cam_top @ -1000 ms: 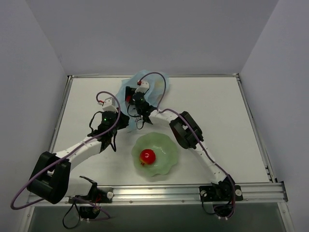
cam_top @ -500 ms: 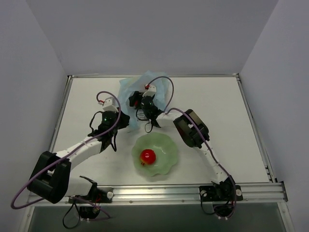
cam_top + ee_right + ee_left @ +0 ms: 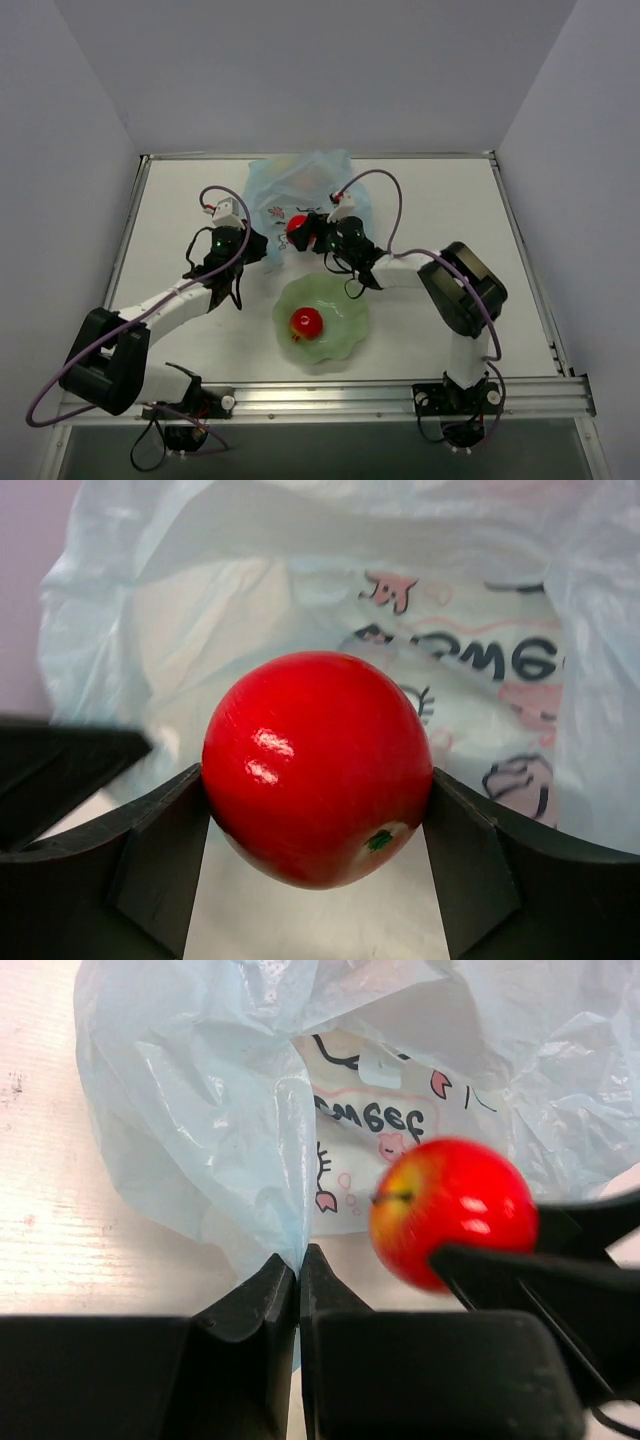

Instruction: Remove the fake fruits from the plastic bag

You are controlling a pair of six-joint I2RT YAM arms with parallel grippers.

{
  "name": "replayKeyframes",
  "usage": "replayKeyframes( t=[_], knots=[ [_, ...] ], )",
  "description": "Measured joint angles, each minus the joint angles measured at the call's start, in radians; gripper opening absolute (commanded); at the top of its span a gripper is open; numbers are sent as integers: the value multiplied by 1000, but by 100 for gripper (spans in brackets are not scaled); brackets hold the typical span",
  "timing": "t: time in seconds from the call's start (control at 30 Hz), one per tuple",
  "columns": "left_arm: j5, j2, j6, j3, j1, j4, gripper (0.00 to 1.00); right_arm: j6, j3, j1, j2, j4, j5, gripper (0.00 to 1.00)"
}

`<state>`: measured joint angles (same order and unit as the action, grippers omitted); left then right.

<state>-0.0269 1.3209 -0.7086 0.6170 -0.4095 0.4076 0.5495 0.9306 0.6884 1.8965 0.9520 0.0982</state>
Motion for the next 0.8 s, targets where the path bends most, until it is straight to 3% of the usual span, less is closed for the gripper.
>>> replayKeyframes(
  t=[0.27, 0.5, 0.67, 0.8],
  knots=[
    [29, -9, 19, 14, 6, -15, 2, -48, -175, 43, -367, -168, 67, 35],
    [75, -47, 25, 22, 8, -16, 2, -105, -333, 267, -700, -381, -28, 35],
    [109, -91, 21, 22, 12, -2, 2, -66, -460, 273, -865, -575, -150, 36],
    [142, -109, 8, 20, 13, 13, 2, -36, -471, 274, -901, -664, -181, 39]
  ],
)
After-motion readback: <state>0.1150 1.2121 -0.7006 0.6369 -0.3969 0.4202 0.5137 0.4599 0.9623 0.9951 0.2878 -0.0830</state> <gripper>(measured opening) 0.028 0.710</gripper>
